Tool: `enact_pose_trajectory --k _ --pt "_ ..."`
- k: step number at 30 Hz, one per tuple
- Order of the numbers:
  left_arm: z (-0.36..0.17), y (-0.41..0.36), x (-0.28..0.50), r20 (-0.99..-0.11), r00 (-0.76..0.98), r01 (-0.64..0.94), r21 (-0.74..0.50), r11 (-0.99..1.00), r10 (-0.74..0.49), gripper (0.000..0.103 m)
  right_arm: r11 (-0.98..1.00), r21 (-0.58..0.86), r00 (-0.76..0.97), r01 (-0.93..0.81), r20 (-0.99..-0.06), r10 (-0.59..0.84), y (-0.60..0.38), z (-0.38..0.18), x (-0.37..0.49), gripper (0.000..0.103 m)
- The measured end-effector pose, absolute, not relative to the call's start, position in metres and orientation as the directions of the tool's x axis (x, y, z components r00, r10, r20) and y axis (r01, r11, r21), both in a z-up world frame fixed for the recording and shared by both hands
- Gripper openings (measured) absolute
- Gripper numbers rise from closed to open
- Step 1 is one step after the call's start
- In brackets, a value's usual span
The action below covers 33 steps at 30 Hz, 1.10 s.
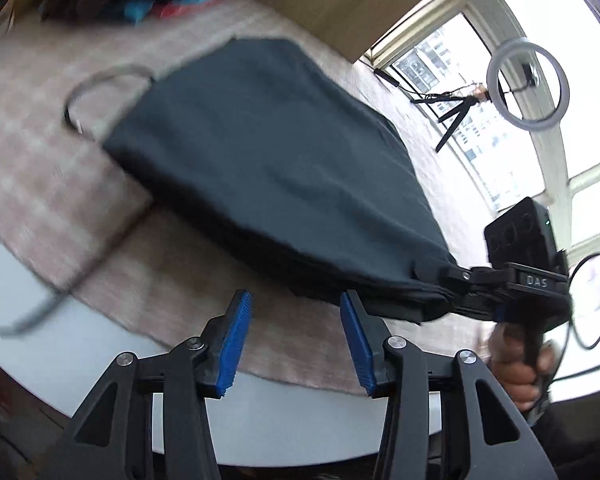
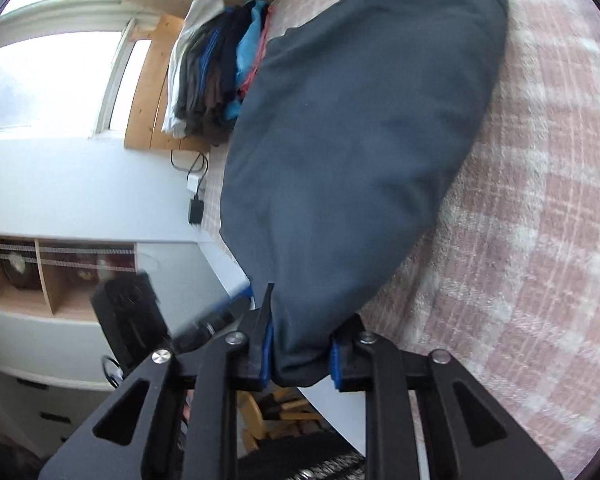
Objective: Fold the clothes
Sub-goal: 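Lift the sweatpants bundle with both grippers and carry it toward the clothes stack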
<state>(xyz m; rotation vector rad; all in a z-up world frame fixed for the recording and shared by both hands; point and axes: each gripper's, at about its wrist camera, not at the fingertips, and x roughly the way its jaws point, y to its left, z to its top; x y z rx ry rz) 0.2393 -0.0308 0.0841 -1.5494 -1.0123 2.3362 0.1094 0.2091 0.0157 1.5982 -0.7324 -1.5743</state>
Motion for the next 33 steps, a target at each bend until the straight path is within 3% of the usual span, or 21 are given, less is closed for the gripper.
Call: enact_pose_trajectory --k 6,11,16,25,29,33 --pt "0.064 -0.028 0.245 -0.635 -0.510 0.380 -0.772 -0.510 0.581 0.045 -0.552 0.808 0.038 0.207 -0.571 -0.820 0.205 0.038 0.103 0.017" --pt "0.052 -0.036 0.245 -0.537 -0.600 0.475 -0.836 -0.277 0.593 0.053 -0.568 0.795 0.052 0.211 -0.589 -0.806 0.225 0.032 0.108 0.016" --pt "0.051 -0.035 0.242 -0.579 -0.604 0.520 -0.807 -0.279 0.547 0.061 -0.557 0.801 0.056 0.219 -0.580 -0.813 0.221 0.031 0.107 0.016" --pt "0.031 -0.018 0.211 -0.524 -0.619 0.546 -0.823 -0.159 0.585 0.063 -0.533 0.815 0.079 0.227 -0.561 -0.824 0.213 0.030 0.107 0.016" --pt "0.031 -0.016 0.206 -0.522 -0.631 0.538 -0.827 -0.160 0.574 0.023 -0.528 0.819 0.079 0.226 -0.556 -0.828 0.214 0.029 0.105 0.016" --pt "0.037 -0.017 0.204 -0.506 -0.645 0.508 -0.844 -0.173 0.573 0.013 -0.525 0.825 0.065 0.207 -0.547 -0.835 0.228 0.025 0.098 0.021"
